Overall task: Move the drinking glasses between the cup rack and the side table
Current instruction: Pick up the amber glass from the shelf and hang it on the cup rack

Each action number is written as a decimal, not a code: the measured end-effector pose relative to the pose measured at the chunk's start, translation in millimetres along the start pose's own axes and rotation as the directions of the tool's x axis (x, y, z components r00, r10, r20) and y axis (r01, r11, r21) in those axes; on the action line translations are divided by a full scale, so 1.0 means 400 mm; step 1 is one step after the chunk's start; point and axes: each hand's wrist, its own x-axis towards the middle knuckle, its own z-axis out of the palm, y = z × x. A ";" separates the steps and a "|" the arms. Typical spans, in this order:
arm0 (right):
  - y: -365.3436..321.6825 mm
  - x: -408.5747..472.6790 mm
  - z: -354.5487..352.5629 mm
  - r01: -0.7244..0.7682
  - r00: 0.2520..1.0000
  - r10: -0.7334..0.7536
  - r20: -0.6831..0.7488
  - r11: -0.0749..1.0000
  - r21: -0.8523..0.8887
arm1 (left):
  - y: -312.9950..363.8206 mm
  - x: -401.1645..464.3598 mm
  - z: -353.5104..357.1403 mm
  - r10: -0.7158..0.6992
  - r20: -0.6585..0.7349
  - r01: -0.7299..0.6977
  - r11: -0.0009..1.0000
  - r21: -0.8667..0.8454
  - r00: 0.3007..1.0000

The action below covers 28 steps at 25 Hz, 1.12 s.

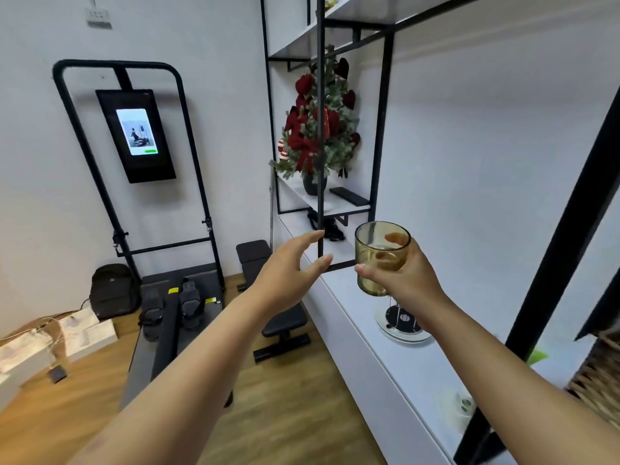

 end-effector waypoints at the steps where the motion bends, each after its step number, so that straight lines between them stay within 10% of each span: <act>1: 0.010 0.023 0.017 -0.002 1.000 0.002 0.003 1.000 0.000 | -0.023 0.020 0.006 -0.001 0.000 0.001 1.000 0.000 1.000; 28: 0.209 0.643 0.306 -0.189 0.923 0.171 -0.344 0.982 -0.019 | -0.520 0.788 0.096 0.242 0.244 -0.213 0.967 -0.141 0.939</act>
